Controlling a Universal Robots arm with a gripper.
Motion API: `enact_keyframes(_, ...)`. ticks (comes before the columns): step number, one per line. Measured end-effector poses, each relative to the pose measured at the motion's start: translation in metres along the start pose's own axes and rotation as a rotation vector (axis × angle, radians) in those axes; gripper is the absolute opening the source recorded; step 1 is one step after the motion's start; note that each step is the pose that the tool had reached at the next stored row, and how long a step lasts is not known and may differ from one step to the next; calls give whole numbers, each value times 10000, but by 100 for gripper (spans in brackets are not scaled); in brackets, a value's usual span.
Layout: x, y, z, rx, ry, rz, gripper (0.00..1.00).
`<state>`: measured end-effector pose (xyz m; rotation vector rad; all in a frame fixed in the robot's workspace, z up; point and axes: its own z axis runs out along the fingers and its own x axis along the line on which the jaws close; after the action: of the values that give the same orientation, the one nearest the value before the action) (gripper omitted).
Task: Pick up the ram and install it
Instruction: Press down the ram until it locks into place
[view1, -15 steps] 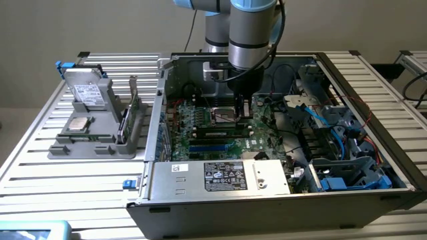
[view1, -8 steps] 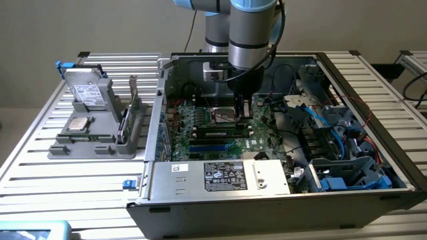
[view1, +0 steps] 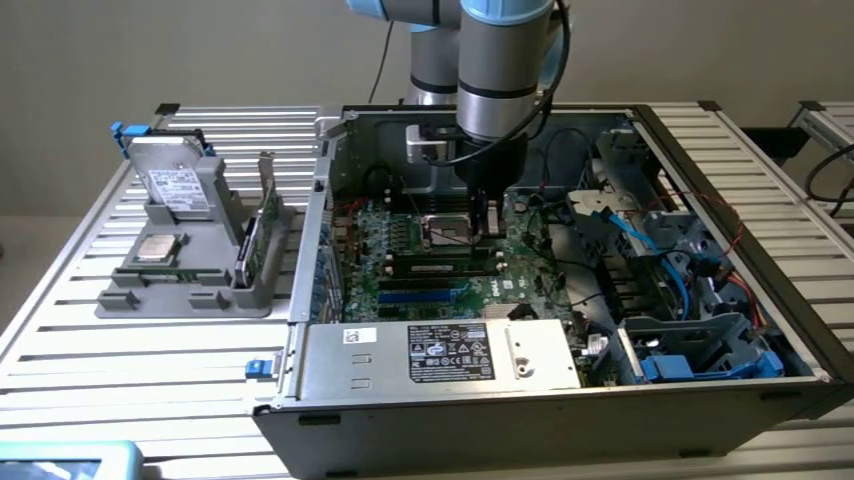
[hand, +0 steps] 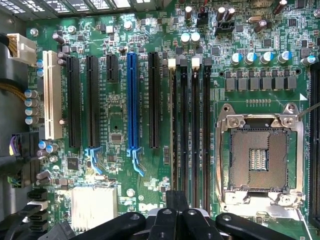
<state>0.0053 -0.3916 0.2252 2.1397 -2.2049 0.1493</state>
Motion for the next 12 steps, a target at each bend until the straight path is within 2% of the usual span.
enact_keyframes(3, 4, 8, -39, 1, -9, 4, 11)
enact_keyframes(6, 19, 69, -110, 0, 0, 0, 11)
enact_keyframes(8, 28, 120, -118, 1, -2, -1, 11)
enact_keyframes(12, 38, 144, -118, 0, -1, -1, 11)
